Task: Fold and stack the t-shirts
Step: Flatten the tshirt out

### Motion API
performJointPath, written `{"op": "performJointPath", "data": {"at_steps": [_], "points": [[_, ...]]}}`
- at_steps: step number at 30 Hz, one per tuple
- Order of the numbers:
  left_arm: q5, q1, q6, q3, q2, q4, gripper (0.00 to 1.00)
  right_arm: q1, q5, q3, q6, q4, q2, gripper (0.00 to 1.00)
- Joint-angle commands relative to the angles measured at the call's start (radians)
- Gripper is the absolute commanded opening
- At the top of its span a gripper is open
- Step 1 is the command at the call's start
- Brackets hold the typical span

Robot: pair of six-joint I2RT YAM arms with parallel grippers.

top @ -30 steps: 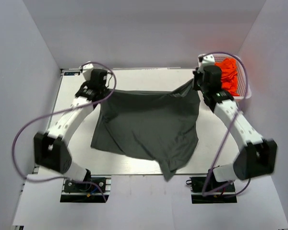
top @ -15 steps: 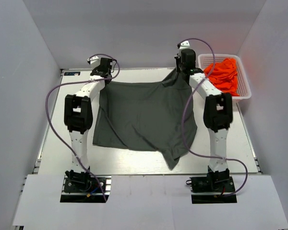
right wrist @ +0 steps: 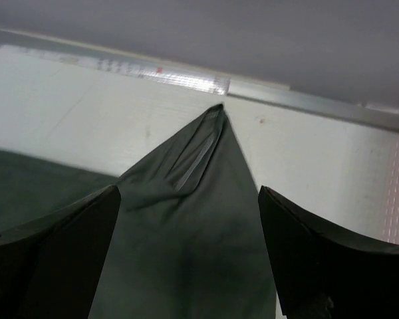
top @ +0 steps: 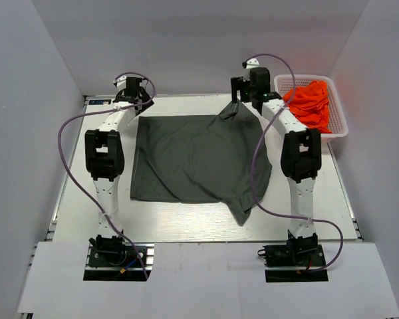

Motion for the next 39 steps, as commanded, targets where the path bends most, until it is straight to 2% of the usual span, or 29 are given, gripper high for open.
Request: {"op": "performJointPath", "data": {"at_steps": [1,5,9,12,16,21,26,29,33,39], "points": [[0.120,-0.034,0.046,-0.108,-0.170,0.046,1.00,-0.002,-0.096,-0.125,0.123,-0.129,-0.192,0.90],[0.226,-0.034,0.046,-0.229,-0.233,0.057,1.00,-0.003,-0.075,-0.330,0.233,-0.186,-0.346,0.90],[0.338,-0.034,0.055,-0.308,-0.246,0.129,1.00,-0.003,0.000,-0.471,0.281,-0.217,-0.401,0.90],[0.361,-0.034,0.064,-0.288,-0.201,0.116,1.00,-0.005,0.053,-0.465,0.302,-0.258,-0.385,0.90],[0.372,-0.043,0.064,-0.195,-0.103,0.011,1.00,-0.006,0.097,-0.428,0.336,-0.321,-0.320,0.90],[0.289,-0.043,0.064,-0.210,-0.057,-0.033,1.00,-0.003,0.145,-0.396,0.351,-0.345,-0.221,0.90],[0.236,-0.017,0.064,-0.253,-0.066,-0.064,1.00,0.004,0.076,-0.347,0.333,-0.311,-0.126,0.90],[0.171,-0.006,0.064,-0.262,-0.066,-0.090,1.00,0.012,-0.001,-0.321,0.334,-0.271,-0.079,0.90],[0.160,-0.006,0.064,-0.262,-0.075,-0.101,1.00,0.030,-0.133,-0.319,0.316,-0.225,-0.049,0.90],[0.110,0.003,0.064,-0.253,-0.085,-0.133,1.00,0.029,-0.090,-0.330,0.341,-0.211,-0.085,0.90]]}}
